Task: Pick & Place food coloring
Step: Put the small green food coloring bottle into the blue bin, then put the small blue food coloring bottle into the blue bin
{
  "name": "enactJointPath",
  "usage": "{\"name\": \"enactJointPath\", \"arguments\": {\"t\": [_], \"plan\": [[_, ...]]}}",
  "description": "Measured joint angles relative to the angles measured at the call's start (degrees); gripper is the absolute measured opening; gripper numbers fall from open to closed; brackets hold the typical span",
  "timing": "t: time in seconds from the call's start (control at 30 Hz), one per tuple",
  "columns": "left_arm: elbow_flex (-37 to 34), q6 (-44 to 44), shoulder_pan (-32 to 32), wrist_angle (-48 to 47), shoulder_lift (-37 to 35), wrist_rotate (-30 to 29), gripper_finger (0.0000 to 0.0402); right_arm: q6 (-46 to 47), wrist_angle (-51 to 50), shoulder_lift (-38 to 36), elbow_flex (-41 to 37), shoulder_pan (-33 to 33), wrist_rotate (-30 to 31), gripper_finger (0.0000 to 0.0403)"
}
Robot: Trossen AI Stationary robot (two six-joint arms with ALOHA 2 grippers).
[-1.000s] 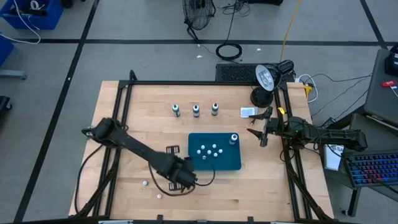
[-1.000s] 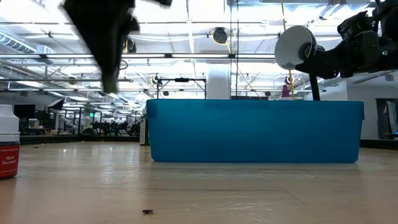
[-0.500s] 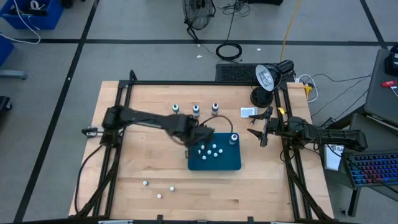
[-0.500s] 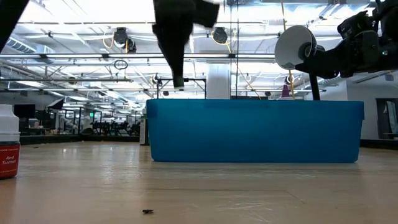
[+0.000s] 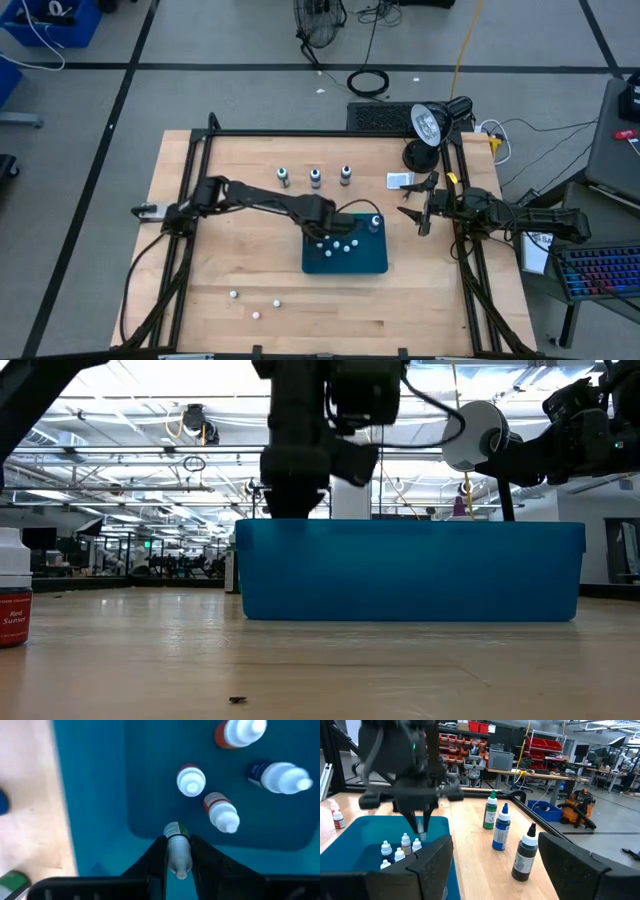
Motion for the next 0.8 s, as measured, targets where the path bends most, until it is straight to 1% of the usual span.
{"name": "enactJointPath", "arguments": {"t": [0.23,0.3,0.43,0.53,0.67,0.8], "plan": [[-0.02,0.26,-0.02,0.08,2.68,0.11,0.0060,0.00,0.00,-0.02,-0.01,0.00,-0.02,0.0279],[-0.02,0.22,-0.02,0.04,2.68,0.04,0.0078,0.01,0.00,-0.02,-0.01,0.01,0.00,0.0279],[-0.02,0.05,-0.17,-0.03,2.57,0.03,0.0137,0.01,0.00,-0.02,0.00,0.01,-0.01,0.0279],[-0.02,0.02,-0.37,0.01,2.34,-0.09,0.0167,0.01,0.00,-0.02,0.00,0.01,-0.02,0.0279],[0.37,-0.45,-0.37,-1.00,2.12,-0.09,0.0187,0.00,0.00,-0.02,-0.01,0.01,-0.02,0.0279],[3.79,-1.09,-0.39,-5.47,1.06,-0.30,0.0199,0.02,0.00,-0.02,0.00,0.00,-0.02,0.0279]]}}
